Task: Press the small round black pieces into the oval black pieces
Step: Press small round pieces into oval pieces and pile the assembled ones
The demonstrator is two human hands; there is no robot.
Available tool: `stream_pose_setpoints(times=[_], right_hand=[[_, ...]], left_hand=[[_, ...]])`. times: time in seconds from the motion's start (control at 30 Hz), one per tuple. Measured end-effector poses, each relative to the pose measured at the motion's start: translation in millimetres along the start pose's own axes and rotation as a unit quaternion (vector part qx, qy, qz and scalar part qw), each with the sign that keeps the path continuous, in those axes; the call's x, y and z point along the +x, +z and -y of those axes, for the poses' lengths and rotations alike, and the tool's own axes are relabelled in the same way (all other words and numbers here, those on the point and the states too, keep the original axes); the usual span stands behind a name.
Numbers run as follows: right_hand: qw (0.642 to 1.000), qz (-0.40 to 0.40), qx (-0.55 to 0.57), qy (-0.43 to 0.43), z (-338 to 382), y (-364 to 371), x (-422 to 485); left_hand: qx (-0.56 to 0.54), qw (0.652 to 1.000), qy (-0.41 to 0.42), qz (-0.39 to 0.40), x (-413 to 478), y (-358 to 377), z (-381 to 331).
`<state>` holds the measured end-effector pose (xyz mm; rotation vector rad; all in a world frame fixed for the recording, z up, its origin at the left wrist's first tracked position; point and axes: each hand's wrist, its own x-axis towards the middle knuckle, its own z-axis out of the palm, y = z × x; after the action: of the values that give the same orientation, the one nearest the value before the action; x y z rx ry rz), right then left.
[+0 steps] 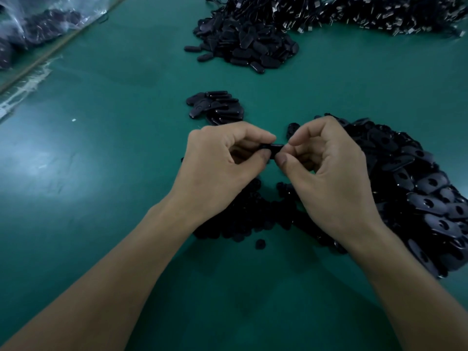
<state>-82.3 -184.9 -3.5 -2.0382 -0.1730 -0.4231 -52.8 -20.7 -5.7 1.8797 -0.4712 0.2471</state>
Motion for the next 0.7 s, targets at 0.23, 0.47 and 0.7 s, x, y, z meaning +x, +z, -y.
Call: stream_pose_setpoints(times=[0.23,0.47,0.7], right_hand=[[1.000,0.003,-0.006,0.005,1.7,-0.8,-0.9],[0.998,-0.033,-0.024,0.039,0.4,2.8,-3.9],[0.999,-0.028,0.026,0.033,5.1,5.8,-6.2]], left_hand=[[0.008,1.000,0.007,0.009,-0.4,0.6,1.1],[0.034,0.999,0.009,0.020,-2.6,2.9,2.6],[0.081,0.996,0.023,-0.004,-0.9,0.6,3.5]])
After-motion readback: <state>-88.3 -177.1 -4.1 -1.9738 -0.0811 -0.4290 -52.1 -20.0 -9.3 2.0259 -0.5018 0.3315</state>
